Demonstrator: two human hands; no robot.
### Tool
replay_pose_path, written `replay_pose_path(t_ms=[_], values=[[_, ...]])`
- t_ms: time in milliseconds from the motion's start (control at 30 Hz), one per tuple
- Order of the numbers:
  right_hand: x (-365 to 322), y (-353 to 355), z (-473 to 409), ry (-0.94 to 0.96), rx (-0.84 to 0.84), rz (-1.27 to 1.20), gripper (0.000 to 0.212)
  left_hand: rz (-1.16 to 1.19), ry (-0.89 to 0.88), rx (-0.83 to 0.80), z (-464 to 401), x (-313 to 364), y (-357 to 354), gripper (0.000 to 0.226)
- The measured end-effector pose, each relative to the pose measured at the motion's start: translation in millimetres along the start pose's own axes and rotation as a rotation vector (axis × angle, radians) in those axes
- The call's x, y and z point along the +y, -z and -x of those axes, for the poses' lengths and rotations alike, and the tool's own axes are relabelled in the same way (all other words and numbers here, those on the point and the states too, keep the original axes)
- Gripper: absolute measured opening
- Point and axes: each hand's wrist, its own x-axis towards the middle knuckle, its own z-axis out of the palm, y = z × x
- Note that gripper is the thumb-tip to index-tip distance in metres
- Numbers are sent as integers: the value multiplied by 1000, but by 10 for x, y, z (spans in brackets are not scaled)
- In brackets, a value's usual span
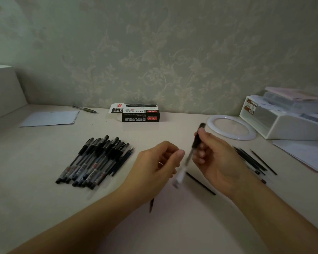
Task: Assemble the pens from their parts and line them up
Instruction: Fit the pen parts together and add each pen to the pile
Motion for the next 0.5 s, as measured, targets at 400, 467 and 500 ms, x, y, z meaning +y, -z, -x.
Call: replay_pose_path(t_ms=[400, 467, 500], values=[[184, 174, -39, 187, -138, 440, 5, -657, -240, -7, -73, -91, 159, 17], [216, 206, -54, 204, -140, 555, 9, -729, -273, -20, -86, -107, 173, 20], [235, 212, -59, 204, -140, 589, 11, -746, -281, -42, -86, -109, 179, 22]])
